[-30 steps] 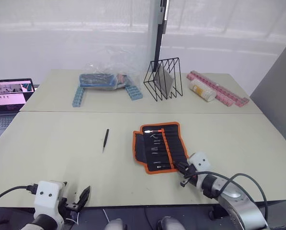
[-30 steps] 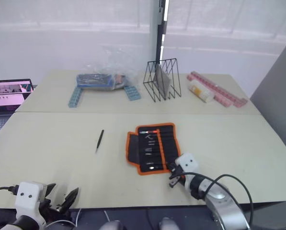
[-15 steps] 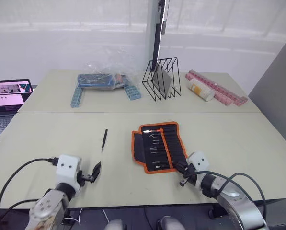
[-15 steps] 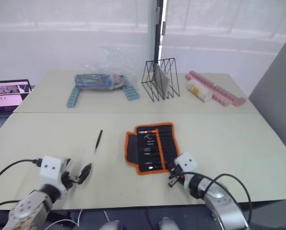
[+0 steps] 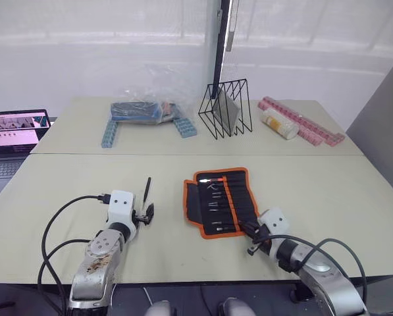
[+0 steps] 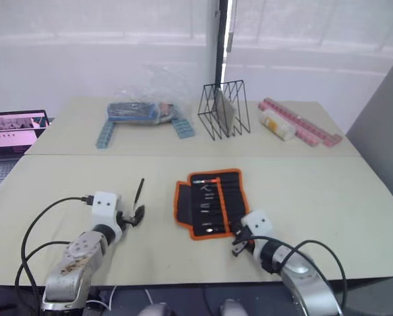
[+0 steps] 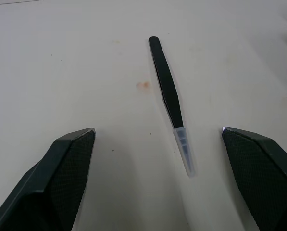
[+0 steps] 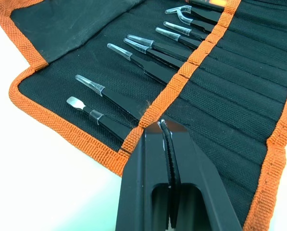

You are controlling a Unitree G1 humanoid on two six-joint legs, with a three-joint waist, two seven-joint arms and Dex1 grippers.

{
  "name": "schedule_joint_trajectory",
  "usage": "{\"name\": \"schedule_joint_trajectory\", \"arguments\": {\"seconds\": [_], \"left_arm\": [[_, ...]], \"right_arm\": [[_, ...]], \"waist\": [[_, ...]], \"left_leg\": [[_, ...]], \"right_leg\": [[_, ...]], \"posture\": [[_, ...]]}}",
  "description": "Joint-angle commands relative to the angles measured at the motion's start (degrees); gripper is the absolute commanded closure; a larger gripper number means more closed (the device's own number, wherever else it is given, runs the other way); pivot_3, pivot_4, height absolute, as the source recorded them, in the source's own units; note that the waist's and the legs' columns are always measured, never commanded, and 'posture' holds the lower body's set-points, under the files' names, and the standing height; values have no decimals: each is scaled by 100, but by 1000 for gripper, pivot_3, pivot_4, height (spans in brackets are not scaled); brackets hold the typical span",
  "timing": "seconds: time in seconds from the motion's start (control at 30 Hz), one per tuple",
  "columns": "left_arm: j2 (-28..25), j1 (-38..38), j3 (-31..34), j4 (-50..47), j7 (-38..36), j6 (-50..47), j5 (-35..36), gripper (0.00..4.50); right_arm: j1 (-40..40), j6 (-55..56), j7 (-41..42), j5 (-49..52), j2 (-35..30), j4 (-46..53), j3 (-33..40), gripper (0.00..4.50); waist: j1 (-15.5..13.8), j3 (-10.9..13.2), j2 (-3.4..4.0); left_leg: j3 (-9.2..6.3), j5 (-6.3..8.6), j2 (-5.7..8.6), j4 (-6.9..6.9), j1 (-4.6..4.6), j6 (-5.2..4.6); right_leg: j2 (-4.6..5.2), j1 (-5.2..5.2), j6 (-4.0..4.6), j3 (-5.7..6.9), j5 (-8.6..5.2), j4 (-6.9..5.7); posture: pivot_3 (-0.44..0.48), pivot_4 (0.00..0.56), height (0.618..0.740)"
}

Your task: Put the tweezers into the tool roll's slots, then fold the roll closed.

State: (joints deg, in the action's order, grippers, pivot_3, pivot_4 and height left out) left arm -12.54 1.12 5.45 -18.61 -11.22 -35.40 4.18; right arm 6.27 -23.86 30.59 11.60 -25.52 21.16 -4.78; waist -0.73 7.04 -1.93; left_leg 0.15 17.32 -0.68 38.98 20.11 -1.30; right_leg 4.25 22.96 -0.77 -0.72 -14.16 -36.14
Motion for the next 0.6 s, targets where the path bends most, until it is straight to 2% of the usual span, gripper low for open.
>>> {"name": "schedule_joint_trajectory", "arguments": {"seconds": [0.03, 0.17, 0.27, 0.6], "left_arm": [[27, 134, -185, 373, 118, 0, -139, 29], [45, 343, -261, 661, 174, 84, -147, 29], [37, 359, -324, 710, 178, 104, -140, 828], [-11, 315, -315, 711, 195, 106, -58, 4185]], "right_arm": [[75, -258, -62, -52, 3, -108, -83, 4500], [58, -312, -96, -47, 7, -66, -110, 4500], [51, -343, -111, -43, 5, -39, -115, 4500], [62, -416, -149, -36, 18, 39, -133, 4500]], "waist": [[-2, -2, 4], [-12, -2, 7], [-8, -1, 10], [8, 0, 24]], "left_leg": [[0, 0, 2, 0, 0, 0], [-2, -2, 12, 0, -5, -1], [-3, -2, 15, -1, -15, -2], [-7, -2, 13, -4, -19, -2]], "right_leg": [[-1, 0, 0, 1, 0, 0], [-6, -9, -3, 7, 0, 1], [-3, -22, -6, 7, -1, 3], [1, -27, -9, 8, -3, 6]], "posture": [[0, 150, 724], [0, 150, 724], [0, 150, 724], [0, 150, 724]]}}
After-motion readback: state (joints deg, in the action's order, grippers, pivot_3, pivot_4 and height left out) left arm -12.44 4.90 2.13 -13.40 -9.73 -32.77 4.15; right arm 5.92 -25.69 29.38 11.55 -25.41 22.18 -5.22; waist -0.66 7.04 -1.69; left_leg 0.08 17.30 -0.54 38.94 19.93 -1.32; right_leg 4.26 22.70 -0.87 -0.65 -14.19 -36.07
